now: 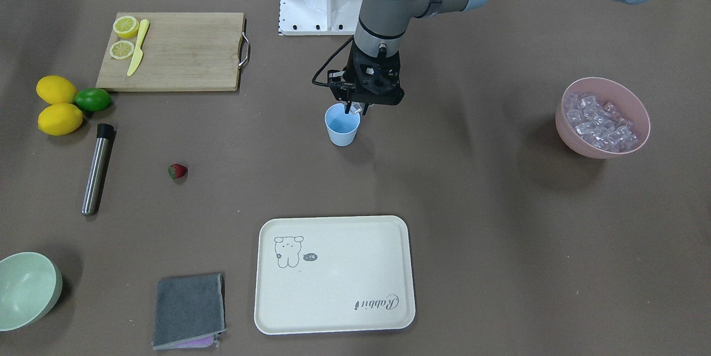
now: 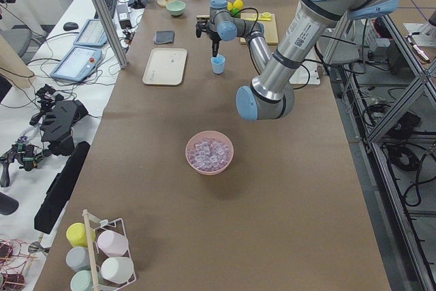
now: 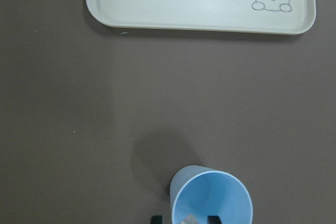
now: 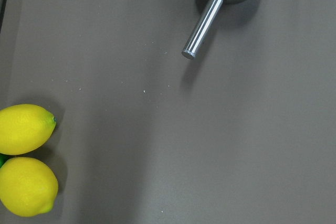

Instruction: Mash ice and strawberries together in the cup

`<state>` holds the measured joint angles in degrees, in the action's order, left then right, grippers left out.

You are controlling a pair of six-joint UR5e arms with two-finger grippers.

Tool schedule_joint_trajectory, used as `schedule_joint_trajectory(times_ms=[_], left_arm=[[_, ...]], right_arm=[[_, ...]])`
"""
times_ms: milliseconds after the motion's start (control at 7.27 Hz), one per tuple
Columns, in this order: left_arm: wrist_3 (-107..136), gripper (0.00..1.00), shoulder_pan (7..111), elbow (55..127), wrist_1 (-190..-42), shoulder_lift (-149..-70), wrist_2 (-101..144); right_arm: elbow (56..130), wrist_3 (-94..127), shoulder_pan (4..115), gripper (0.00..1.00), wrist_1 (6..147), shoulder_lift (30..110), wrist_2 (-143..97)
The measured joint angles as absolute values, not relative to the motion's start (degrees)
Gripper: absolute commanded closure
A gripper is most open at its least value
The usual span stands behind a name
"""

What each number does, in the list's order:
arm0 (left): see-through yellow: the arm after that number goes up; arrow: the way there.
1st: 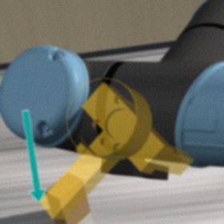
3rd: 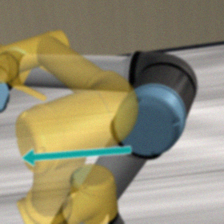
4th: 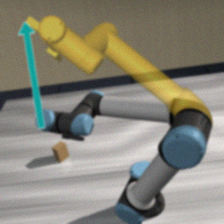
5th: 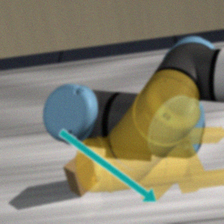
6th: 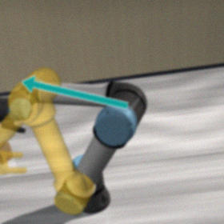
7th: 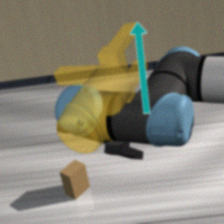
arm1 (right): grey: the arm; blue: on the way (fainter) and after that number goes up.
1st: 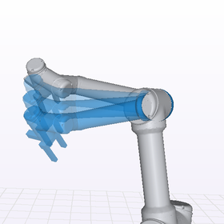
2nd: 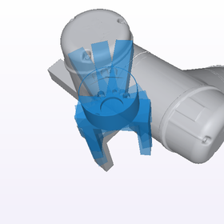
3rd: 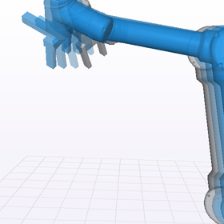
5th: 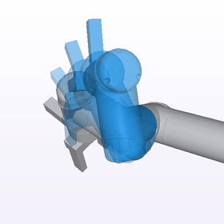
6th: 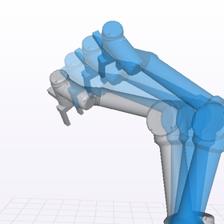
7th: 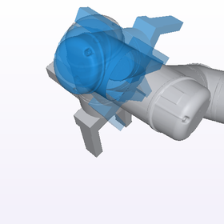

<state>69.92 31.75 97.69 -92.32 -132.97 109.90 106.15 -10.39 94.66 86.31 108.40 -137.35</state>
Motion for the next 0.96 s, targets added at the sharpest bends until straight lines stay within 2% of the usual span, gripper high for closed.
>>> schedule_joint_trajectory(times_ms=[138, 413, 688, 963], left_arm=[[70.21, 0.03, 31.24, 96.68, -93.48, -133.11, 109.7], [70.31, 0.03, 30.51, 95.96, -94.67, -133.24, 109.34], [68.33, 0.03, 32.49, 98.64, -94.3, -131.09, 109.23], [55.38, 0.03, 39.06, 107.69, -90.02, -121.01, 111.87]], right_arm=[[106.12, -10.43, 94.66, 0.0, 86.31, 108.39, -137.3], [106.09, -10.46, 94.66, 0.0, 86.31, 108.39, -137.27], [106.08, -10.46, 94.66, 0.0, 86.31, 108.44, -137.13], [106.04, -10.48, 94.66, 0.0, 86.31, 108.59, -136.99]])
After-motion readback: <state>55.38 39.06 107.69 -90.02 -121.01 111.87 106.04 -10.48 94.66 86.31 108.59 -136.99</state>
